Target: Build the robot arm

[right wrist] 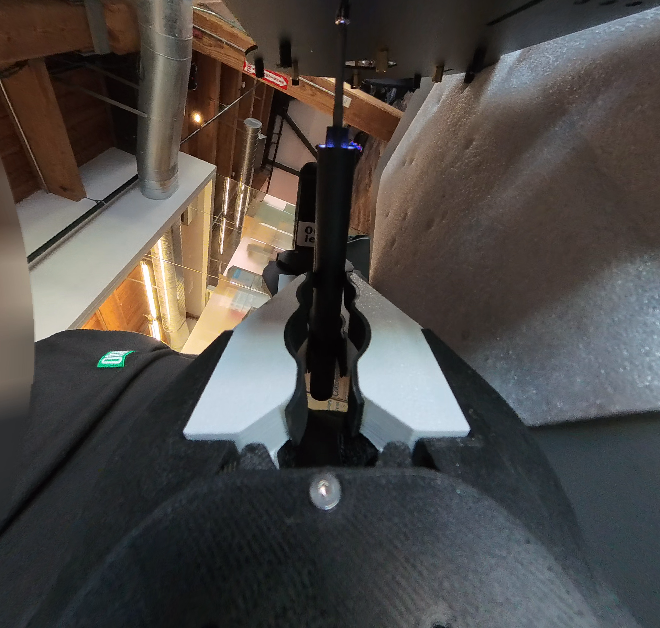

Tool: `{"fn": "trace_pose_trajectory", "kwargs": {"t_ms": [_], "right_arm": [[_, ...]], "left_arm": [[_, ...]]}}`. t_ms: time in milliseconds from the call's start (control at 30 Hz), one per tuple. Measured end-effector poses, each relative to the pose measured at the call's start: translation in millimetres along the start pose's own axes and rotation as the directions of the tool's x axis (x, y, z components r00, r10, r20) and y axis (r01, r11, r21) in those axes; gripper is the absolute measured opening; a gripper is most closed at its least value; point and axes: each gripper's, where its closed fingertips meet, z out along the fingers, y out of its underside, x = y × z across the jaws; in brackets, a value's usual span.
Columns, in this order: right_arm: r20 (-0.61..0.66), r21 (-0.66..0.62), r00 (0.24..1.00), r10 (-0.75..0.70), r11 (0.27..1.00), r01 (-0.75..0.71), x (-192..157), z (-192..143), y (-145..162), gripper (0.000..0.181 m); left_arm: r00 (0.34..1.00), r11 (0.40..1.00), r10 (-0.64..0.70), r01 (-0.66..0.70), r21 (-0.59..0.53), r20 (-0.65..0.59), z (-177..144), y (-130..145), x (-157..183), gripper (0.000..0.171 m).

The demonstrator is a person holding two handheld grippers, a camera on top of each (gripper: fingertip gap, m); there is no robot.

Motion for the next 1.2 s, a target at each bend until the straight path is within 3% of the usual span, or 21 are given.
{"fn": "trace_pose_trajectory", "kwargs": {"t_ms": [833,967,1200], "right_arm": [[0.030,0.010,0.999,0.013,1.000,-0.014,-2,2,0,0.016],[0.051,0.111,0.998,0.043,0.993,-0.049,-1,-6,-16,0.016],[0.047,0.111,0.998,0.035,0.993,-0.040,0,-5,-18,0.014]], "left_arm": [[1.000,1.000,0.002,-0.002,0.001,0.000,-4,0,2,0.017],[1.000,1.000,0.001,-0.001,-0.003,-0.008,-1,0,3,0.017],[1.000,1.000,0.000,0.000,0.001,-0.005,-4,0,2,0.017]]}}
